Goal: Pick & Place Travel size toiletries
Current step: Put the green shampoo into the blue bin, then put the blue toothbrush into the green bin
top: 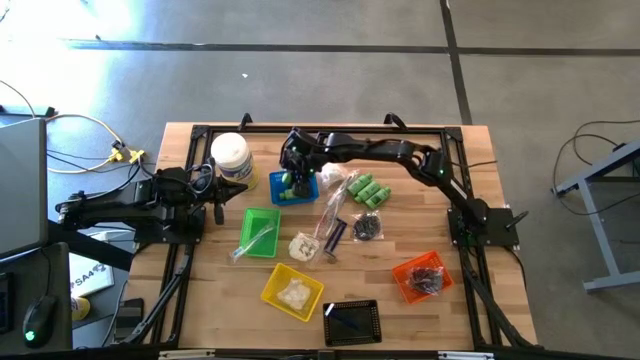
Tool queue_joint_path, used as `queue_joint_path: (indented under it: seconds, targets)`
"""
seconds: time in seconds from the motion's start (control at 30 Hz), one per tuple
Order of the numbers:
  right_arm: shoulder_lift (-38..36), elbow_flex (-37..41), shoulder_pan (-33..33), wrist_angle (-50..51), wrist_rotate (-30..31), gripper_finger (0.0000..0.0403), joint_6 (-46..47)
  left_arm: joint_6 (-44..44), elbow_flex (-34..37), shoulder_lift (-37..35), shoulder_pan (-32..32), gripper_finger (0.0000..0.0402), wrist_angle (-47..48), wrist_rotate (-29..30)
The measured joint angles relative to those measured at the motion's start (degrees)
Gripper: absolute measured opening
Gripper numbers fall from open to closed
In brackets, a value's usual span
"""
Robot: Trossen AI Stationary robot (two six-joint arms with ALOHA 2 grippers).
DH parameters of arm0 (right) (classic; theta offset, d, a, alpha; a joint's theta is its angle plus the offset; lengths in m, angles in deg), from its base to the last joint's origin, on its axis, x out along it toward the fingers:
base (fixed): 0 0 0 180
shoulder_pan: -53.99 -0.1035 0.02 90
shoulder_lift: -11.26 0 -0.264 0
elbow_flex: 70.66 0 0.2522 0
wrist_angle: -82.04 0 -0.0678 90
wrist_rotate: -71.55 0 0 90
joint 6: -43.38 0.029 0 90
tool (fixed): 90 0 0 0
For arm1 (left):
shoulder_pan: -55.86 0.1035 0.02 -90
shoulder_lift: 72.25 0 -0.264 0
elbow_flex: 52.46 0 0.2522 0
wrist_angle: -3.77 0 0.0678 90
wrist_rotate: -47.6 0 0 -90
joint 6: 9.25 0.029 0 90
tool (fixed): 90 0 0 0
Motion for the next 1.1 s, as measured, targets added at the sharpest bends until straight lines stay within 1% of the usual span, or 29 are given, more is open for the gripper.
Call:
queue_joint_path:
  seconds: [0.17,0.27,0.37,0.47,0.63,0.73,0.83,0.9,0.97,1.03,1.1]
  targets:
    - [0.0,0.0,0.59,0.09,-0.5,0.0165,-0.51,-0.01,0.0,0.0,0.0,0.0,0.0,0.02]
    - [0.0,0.0,0.03,0.02,-2.03,0.0189,0.35,0.0,0.0,0.0,0.0,0.0,0.09,0.04]
    - [0.0,0.0,-0.6,-0.79,-2.68,0.0219,2.16,0.01,0.0,-0.01,0.02,0.0,0.07,0.04]
    - [0.0,0.0,-0.8,-0.96,-2.78,0.024,2.24,0.01,0.0,0.0,0.01,0.0,0.07,0.24]
    - [-0.12,0.0,-0.81,-2.77,-2.97,0.0249,1.53,0.01,0.0,0.0,0.0,0.0,0.09,0.22]
    - [-2.45,0.07,-0.98,-2.32,-3.87,0.0246,0.82,0.01,0.0,-0.01,0.02,0.0,0.13,0.22]
    - [-7.45,0.04,-1.04,-2.36,-7.06,0.0231,-0.41,0.01,0.0,0.01,0.0,0.0,0.17,0.2]
    - [-11.62,0.04,-1.03,-1.0,-9.58,0.0209,-0.82,0.0,0.0,-0.01,0.01,0.0,0.15,0.2]
    - [-16.09,0.04,-1.21,1.4,-13.87,0.0173,-1.78,-0.01,0.0,-0.03,0.0,0.0,0.1,0.17]
    - [-21.03,0.07,-1.76,4.49,-17.96,0.0129,-3.29,-0.01,0.0,-0.03,0.0,0.0,0.15,0.17]
    - [-26.58,0.8,-2.72,6.33,-18.9,0.008,-4.77,-0.18,0.0,-0.03,0.01,0.0,0.18,0.17]
